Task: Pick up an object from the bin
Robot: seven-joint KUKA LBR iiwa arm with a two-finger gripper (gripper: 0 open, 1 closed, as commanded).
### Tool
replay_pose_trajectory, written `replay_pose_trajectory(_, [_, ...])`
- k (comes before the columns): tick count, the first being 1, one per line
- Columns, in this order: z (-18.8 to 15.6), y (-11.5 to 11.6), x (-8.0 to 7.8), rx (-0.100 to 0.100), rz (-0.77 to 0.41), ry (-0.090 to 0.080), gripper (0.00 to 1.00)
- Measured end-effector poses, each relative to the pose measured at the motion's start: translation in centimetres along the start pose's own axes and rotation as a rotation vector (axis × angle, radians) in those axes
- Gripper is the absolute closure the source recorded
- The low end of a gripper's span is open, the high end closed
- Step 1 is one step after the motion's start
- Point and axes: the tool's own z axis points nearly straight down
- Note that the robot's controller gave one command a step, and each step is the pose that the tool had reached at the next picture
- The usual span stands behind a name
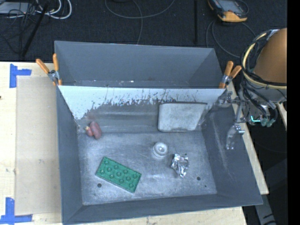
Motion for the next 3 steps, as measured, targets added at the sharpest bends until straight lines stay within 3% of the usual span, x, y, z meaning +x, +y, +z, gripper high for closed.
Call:
replay_pose_trajectory(1, [17.0,-0.4,-0.6,0.000,0.113,-0.009,0.00])
replay_pose_trajectory(2, [16.7,7.4,1.7,0.003,-0.029,-0.017,0.00])
replay_pose_trajectory(3, [16.3,7.4,1.4,0.003,-0.031,-0.024,1.00])
